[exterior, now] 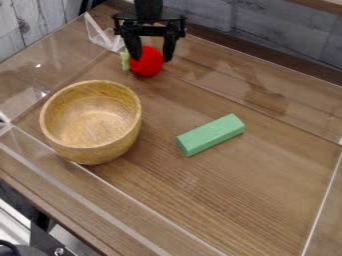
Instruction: Move the red fruit to the right
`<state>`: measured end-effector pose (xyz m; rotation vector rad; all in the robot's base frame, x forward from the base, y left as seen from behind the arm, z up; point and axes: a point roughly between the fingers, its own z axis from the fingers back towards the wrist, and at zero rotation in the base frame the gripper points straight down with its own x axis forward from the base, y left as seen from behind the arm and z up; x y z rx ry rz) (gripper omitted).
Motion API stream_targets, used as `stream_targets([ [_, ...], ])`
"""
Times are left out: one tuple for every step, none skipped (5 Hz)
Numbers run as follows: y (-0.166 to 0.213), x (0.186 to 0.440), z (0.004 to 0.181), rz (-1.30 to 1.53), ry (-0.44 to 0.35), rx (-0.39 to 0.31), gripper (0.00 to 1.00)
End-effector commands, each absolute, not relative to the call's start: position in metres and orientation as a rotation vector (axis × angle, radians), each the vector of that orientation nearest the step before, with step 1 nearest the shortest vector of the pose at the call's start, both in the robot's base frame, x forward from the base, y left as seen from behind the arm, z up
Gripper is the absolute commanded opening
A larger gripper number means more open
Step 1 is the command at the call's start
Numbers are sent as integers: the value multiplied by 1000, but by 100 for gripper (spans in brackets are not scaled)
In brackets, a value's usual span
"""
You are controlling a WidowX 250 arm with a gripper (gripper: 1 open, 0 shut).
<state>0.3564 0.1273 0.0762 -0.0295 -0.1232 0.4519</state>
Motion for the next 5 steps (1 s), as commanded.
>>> stream_targets([
  [146,357,111,439,-215,-14,0],
  [143,355,112,378,-211,-17,0],
  [141,353,111,318,-205,-18,0],
  [131,353,104,401,-200,-5,0],
  [120,353,99,482,-197,6,0],
])
